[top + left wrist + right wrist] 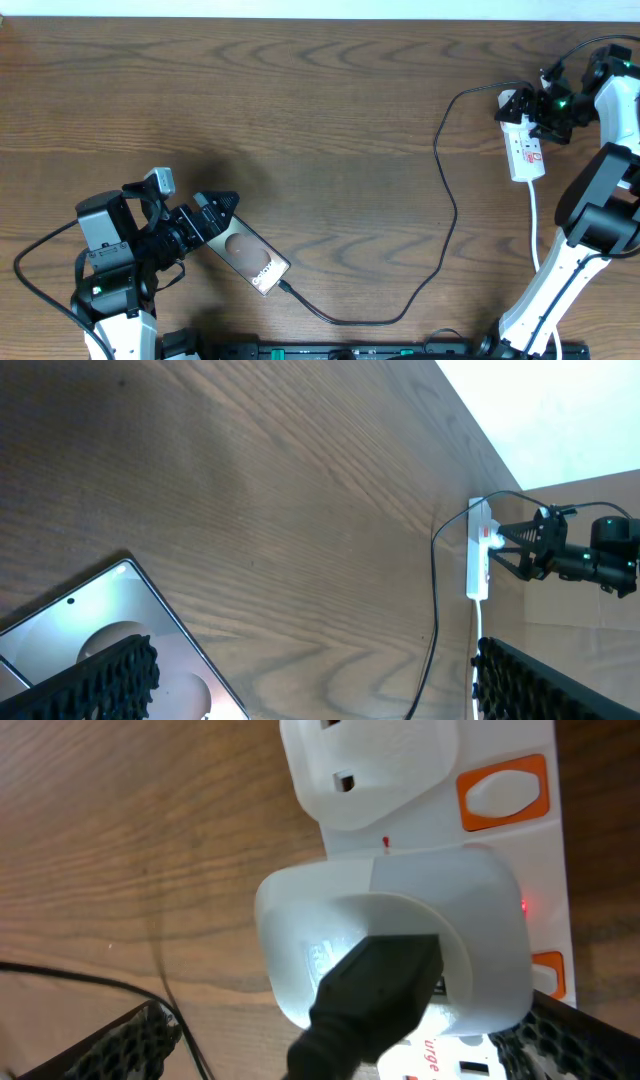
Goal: Plug charger to phone and switch on socket
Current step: 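Lift the right gripper up and away from the power strip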
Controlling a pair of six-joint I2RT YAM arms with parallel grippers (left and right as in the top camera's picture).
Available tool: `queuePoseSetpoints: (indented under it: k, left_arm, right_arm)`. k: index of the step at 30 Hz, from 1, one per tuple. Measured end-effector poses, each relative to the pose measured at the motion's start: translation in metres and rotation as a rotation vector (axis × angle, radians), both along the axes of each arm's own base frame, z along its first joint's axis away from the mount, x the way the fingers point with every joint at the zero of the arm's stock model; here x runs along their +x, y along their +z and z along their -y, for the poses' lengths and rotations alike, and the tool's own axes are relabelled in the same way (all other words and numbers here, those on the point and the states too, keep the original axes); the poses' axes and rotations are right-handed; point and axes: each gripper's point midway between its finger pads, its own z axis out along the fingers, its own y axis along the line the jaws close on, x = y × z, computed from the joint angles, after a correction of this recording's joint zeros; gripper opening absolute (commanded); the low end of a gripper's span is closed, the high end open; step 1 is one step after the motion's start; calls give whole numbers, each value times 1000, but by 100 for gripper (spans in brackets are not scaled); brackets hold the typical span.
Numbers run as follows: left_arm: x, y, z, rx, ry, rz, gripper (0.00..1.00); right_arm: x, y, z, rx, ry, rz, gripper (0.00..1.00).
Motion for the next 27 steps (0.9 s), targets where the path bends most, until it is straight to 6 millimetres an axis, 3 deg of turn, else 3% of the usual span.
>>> queuePoseSetpoints:
  k: [9, 12, 16, 21, 23, 24, 27]
  left_arm:
    - [0, 0, 0, 0, 0, -1, 99]
    - [0, 0, 0, 0, 0, -1, 99]
    - [0, 0, 0, 0, 0, -1, 99]
    - [0, 0, 0, 0, 0, -1, 99]
    - [0, 0, 0, 0, 0, -1, 99]
    - [0, 0, 0, 0, 0, -1, 99]
    - [0, 0, 0, 0, 0, -1, 99]
  right_arm:
    - [-6, 2, 7, -48, -105, -88, 99]
    - [-7, 7, 22, -81, -153, -101, 99]
    - [-8, 30, 44, -128, -217, -74, 99]
    - [-22, 100, 50, -189, -259, 13, 99]
    - [-33, 138, 44, -207, -263, 64, 99]
    - [-43, 169, 35, -221, -263, 110, 99]
    - [-56, 210, 23, -244, -257, 187, 99]
